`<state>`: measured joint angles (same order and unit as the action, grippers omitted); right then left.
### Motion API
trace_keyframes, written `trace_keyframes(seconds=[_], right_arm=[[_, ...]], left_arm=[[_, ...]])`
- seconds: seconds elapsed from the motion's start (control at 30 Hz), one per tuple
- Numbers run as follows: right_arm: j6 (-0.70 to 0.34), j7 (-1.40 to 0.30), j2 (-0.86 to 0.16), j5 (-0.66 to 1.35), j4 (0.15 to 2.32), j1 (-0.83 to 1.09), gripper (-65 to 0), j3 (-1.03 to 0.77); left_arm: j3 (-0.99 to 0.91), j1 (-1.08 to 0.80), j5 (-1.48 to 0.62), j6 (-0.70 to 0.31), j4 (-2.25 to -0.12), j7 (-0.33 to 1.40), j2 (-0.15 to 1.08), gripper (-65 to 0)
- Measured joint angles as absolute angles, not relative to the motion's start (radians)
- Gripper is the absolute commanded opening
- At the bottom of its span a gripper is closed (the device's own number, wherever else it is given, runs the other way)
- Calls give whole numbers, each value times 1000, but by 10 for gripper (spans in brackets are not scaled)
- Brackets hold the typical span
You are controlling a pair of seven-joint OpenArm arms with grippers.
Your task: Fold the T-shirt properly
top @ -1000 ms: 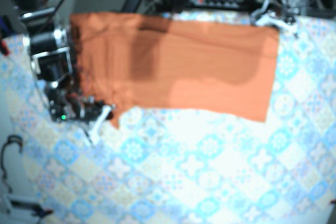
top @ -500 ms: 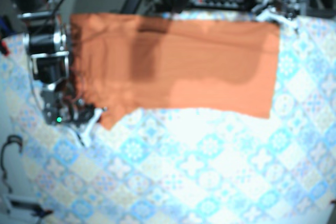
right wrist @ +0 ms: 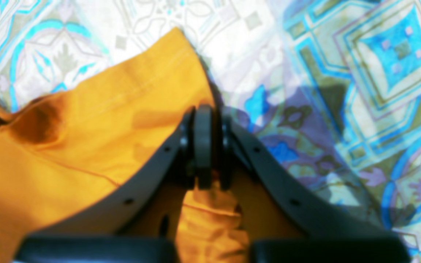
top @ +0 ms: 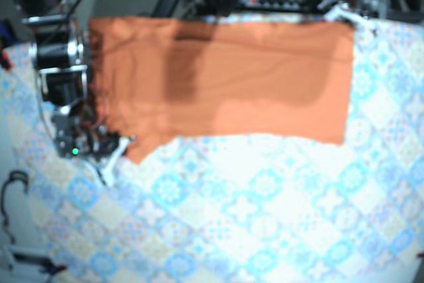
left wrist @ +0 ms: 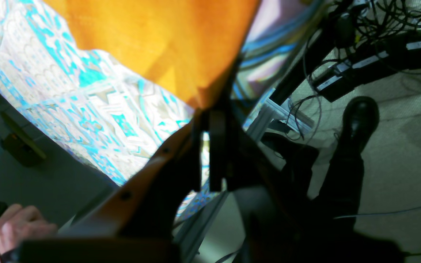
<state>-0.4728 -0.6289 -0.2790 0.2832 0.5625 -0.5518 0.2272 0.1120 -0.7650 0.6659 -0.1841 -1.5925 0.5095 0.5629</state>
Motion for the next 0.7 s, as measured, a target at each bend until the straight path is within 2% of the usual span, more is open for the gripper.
trace_keyframes(seconds=[0.53, 0.7], right_arm=[[-344, -588, -282, 269, 557, -566, -617, 233], [-335, -587, -283, 269, 557, -566, -617, 235]], left_arm=[[112, -765, 666, -184, -1592, 510, 563, -650], [112, -765, 666, -184, -1592, 510, 563, -650]])
